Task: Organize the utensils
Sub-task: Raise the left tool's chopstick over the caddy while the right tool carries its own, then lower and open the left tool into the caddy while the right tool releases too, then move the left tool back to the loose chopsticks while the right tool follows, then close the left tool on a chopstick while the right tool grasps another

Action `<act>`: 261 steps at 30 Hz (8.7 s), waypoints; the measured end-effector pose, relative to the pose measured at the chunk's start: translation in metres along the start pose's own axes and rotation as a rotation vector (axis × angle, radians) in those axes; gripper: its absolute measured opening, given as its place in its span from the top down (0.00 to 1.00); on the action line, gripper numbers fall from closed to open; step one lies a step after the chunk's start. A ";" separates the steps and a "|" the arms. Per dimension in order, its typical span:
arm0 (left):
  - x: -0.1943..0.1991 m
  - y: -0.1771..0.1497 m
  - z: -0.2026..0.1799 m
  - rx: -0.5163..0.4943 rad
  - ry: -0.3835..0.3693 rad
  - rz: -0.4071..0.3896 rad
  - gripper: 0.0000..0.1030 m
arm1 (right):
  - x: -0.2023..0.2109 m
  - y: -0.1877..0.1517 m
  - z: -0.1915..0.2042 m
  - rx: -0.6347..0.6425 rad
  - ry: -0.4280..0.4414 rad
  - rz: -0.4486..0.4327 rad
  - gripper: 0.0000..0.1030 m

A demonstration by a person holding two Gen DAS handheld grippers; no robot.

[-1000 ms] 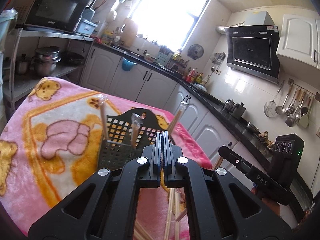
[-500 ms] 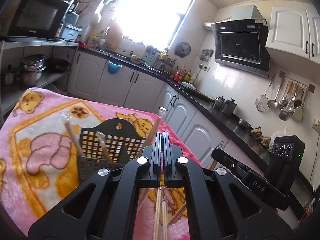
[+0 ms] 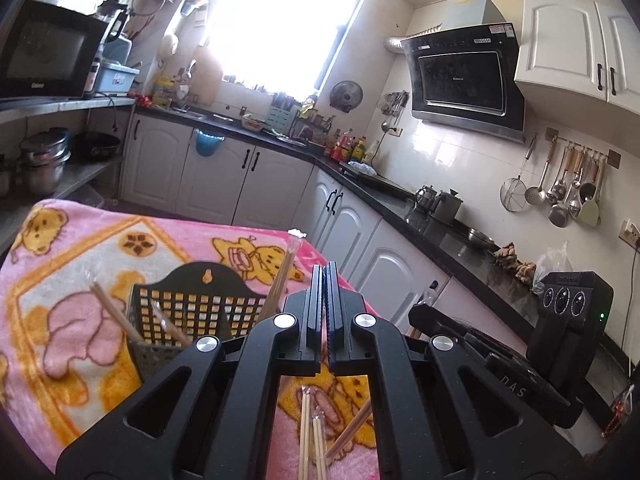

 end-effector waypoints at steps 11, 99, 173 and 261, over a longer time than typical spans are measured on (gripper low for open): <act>-0.008 0.033 0.001 -0.017 -0.001 -0.041 1.00 | -0.009 0.027 0.012 0.039 0.026 -0.044 0.94; -0.057 0.002 0.081 0.144 0.172 -0.035 0.85 | -0.086 -0.004 -0.037 -0.037 -0.144 0.049 0.69; 0.019 -0.098 0.109 0.235 0.290 0.123 0.10 | -0.041 -0.070 -0.019 0.032 -0.133 0.219 0.26; -0.064 -0.162 0.204 0.299 0.398 0.402 0.88 | -0.121 -0.151 -0.076 -0.155 -0.116 0.518 0.92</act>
Point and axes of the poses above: each gripper's, at about its wrist camera, not at the fingertips, and x roughly against the way its jaws point, z to its left, y to its top, the point moved 7 cm from there along -x, roughly the way its jaws point, and after that the axes turned 1 degree about z, right-handed, at the moved point
